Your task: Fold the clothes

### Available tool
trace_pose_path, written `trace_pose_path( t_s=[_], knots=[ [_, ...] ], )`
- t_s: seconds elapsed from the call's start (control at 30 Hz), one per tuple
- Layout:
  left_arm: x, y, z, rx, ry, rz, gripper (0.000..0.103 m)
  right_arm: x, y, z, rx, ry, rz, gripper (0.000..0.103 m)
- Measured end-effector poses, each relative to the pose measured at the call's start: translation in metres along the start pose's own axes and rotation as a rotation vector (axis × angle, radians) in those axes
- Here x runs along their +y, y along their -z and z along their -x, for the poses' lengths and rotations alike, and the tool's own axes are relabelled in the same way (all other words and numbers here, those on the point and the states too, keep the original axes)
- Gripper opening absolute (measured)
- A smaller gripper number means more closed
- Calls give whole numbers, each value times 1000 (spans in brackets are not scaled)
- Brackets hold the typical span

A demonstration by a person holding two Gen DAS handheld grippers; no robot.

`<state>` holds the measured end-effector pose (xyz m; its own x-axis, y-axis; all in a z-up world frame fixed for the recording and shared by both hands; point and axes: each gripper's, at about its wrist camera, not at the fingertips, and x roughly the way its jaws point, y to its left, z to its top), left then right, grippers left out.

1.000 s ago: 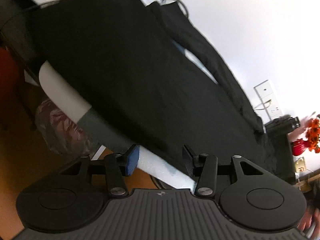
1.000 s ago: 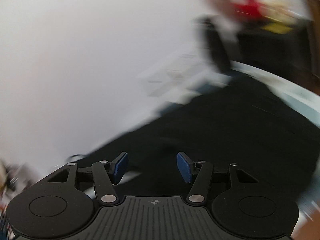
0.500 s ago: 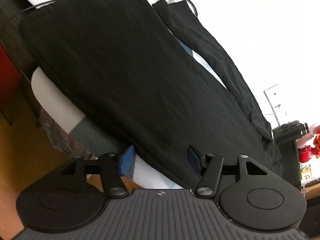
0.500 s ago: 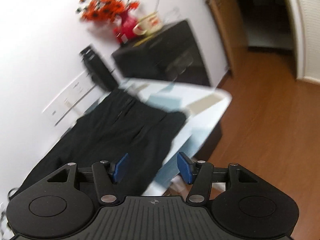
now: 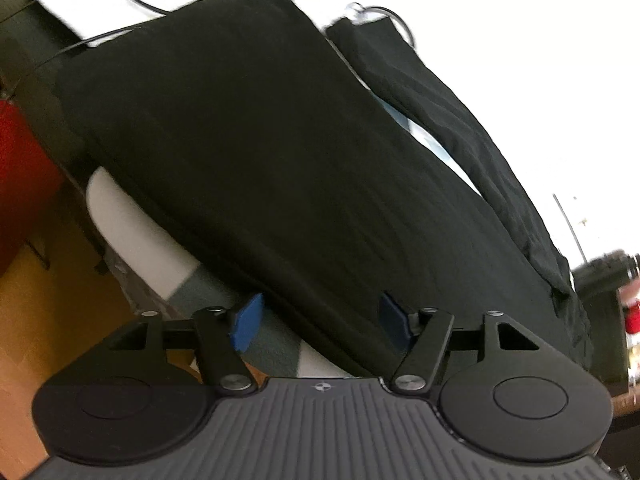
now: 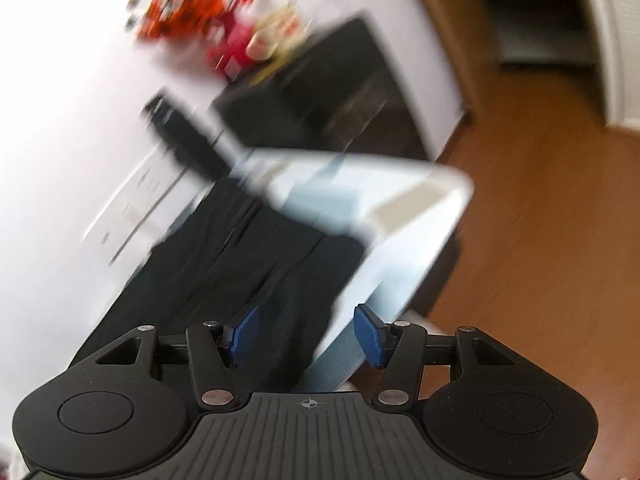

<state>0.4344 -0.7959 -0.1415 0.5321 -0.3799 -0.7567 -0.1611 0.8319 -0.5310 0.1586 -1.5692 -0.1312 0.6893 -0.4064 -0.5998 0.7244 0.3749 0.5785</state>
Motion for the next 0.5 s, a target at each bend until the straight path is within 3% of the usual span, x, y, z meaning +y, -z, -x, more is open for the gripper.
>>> trace_pose_path(
  t_s=[0.17, 0.37, 0.5],
  knots=[
    [18, -9, -6, 31, 83, 156, 72, 5, 25, -32, 52, -61, -105, 51],
    [14, -8, -12, 75, 108, 99, 74, 17, 40, -43, 108, -86, -117, 51],
    [7, -3, -16, 46, 131, 86, 74, 19, 41, -43, 104, -89, -88, 51]
  ],
)
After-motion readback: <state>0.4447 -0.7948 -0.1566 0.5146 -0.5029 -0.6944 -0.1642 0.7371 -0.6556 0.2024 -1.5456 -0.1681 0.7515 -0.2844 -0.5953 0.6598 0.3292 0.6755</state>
